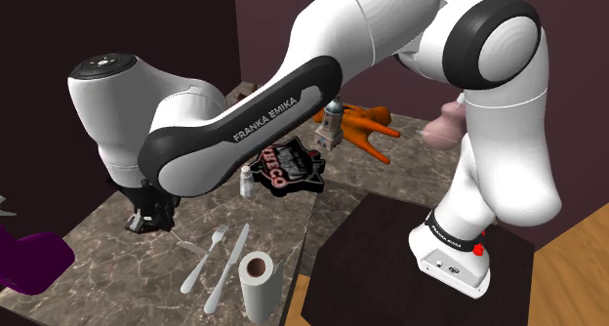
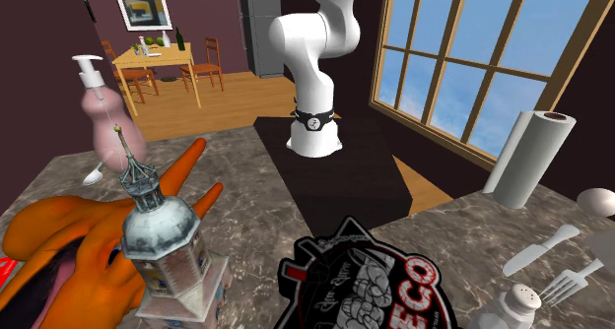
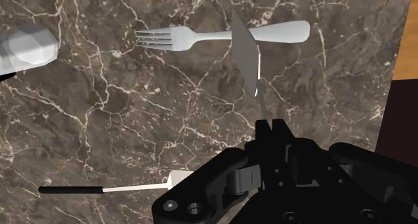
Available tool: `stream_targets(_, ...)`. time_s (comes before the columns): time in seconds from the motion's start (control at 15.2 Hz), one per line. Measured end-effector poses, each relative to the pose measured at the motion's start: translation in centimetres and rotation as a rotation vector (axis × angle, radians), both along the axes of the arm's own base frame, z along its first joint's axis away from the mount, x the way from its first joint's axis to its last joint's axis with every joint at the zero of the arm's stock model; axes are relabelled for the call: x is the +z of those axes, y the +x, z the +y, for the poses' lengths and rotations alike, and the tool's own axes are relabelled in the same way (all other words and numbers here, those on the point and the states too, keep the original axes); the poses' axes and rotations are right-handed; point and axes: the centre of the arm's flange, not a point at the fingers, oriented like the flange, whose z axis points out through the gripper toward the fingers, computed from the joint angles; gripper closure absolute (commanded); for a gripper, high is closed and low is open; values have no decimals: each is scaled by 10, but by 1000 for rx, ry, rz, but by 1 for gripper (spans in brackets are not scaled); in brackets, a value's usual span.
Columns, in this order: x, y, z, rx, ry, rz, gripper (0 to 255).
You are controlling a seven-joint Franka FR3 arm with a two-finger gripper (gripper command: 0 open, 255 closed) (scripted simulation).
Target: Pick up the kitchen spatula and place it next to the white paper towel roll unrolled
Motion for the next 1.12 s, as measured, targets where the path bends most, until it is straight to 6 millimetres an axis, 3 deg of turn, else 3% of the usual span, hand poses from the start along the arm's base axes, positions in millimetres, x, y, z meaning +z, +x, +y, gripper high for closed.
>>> stream_targets(1.12,-76,9,3,-1,41,-35,255)
